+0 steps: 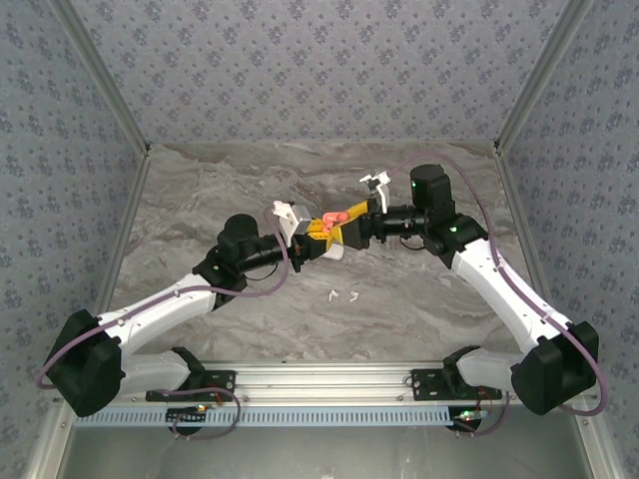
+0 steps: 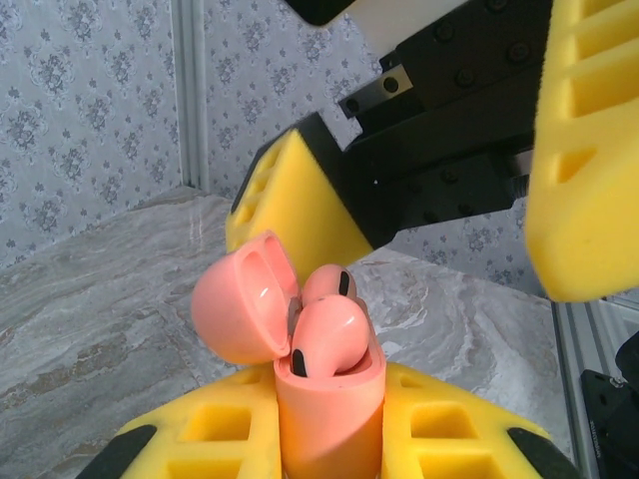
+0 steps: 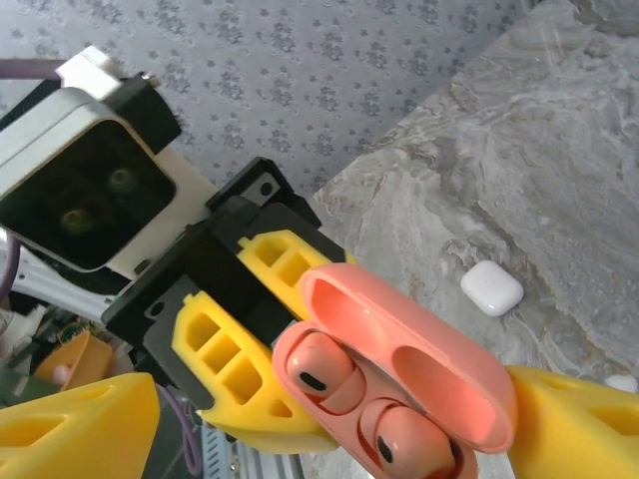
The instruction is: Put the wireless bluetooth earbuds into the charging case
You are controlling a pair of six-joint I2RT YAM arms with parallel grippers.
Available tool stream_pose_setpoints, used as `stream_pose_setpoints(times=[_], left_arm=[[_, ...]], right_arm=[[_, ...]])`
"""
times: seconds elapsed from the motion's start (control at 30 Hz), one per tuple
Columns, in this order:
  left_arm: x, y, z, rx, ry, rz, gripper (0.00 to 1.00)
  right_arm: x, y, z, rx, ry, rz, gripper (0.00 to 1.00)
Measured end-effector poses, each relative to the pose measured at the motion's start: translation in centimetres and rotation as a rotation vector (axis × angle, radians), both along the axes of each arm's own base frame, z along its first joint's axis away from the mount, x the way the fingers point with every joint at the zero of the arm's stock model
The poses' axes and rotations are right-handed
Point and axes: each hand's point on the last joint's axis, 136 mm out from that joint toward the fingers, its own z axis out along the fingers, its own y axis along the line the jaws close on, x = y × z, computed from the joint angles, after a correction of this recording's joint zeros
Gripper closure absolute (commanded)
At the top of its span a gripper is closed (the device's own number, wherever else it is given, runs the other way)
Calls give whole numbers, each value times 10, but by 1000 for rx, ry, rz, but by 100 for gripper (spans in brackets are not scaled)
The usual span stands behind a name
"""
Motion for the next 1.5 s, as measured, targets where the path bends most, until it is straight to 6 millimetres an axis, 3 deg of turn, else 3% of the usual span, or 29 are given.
stream_pose_setpoints(times=[0.07, 0.17, 0.5, 0.73, 0.87, 1.03, 1.17, 1.4, 1.5], left_arm=[[0, 0, 1, -3, -4, -3, 100], [-2, -1, 3, -8, -9, -11, 100], [-2, -1, 2, -6, -7, -13, 100], [1, 1, -2, 6, 6, 8, 100], [10, 8, -8, 18, 41, 36, 100], [45, 42, -21, 21, 148, 138, 100], [71, 54, -52, 61, 273, 184, 100], [124, 54, -142, 202, 581, 258, 100], [144, 54, -169, 249, 659, 290, 100]], right_arm=[[1, -1, 2, 1, -10, -1, 29], [2, -2, 2, -5, -17, -13, 34], [-13, -8, 16, -6, -86, -10, 33], [-6, -14, 4, -69, -85, -70, 32], [11, -35, 0, -145, -134, -228, 26], [17, -71, 6, -174, -224, -425, 16], [21, -91, 2, -146, -249, -538, 0], [30, -113, -4, -68, -206, -662, 0], [33, -116, 1, -38, -192, -680, 0]])
